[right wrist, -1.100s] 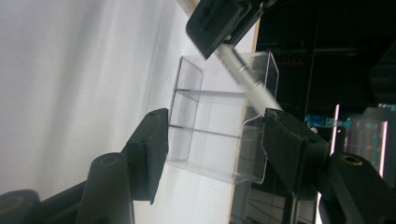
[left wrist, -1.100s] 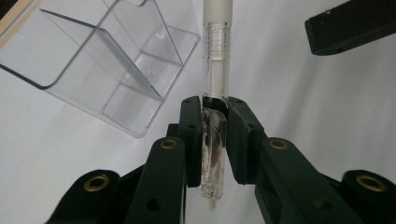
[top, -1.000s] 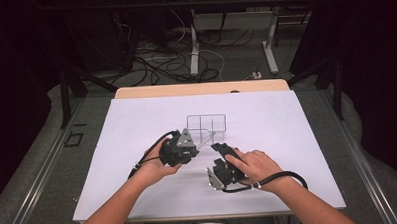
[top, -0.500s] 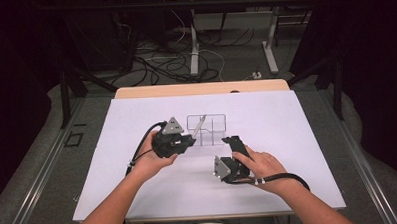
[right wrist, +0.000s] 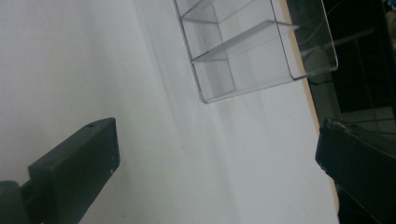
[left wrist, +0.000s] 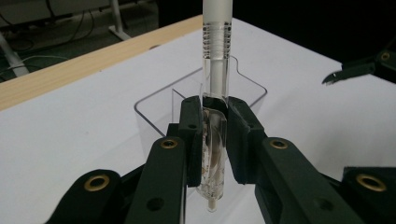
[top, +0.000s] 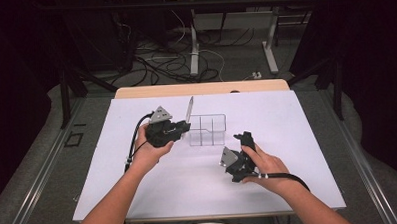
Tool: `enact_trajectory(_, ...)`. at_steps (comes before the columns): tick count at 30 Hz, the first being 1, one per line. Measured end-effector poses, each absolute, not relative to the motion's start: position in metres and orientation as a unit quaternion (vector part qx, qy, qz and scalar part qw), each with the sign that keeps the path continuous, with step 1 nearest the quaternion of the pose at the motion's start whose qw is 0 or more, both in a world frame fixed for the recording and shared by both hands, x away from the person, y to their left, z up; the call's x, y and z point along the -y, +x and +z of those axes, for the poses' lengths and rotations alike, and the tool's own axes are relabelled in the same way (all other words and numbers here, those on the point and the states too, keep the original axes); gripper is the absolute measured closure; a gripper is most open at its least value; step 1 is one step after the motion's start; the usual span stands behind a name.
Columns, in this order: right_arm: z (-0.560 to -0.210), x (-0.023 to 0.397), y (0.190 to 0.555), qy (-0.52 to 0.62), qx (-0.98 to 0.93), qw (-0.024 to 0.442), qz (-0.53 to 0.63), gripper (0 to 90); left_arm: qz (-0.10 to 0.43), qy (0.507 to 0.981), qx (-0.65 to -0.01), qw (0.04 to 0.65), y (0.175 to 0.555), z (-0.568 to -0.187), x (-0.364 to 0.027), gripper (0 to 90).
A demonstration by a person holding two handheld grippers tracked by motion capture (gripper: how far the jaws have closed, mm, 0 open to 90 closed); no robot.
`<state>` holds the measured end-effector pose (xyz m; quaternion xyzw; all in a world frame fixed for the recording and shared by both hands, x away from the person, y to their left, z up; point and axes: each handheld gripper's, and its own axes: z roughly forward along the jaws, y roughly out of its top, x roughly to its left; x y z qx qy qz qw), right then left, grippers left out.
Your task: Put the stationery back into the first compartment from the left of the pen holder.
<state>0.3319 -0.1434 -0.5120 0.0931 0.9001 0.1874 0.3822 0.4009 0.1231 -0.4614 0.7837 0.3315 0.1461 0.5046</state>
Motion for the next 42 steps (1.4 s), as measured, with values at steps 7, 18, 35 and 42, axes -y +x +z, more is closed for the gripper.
enact_trajectory(7,-0.513,0.154,0.337,0.137,-0.898,0.368,0.199,0.0,0.162,0.756,-0.353,0.526,0.409,-0.458,-0.124,78.0)
enact_trajectory(18,-0.514,0.159,0.34,0.156,-0.894,0.369,0.203,0.0,0.179,0.734,-0.361,0.546,0.421,-0.461,-0.109,78.0)
enact_trajectory(35,-0.516,0.162,0.34,0.161,-0.893,0.366,0.206,0.0,0.173,0.744,-0.375,0.525,0.435,-0.488,-0.087,77.8)
enact_trajectory(42,-0.517,0.163,0.341,0.161,-0.893,0.363,0.21,0.0,0.164,0.754,-0.382,0.509,0.436,-0.496,-0.088,77.5)
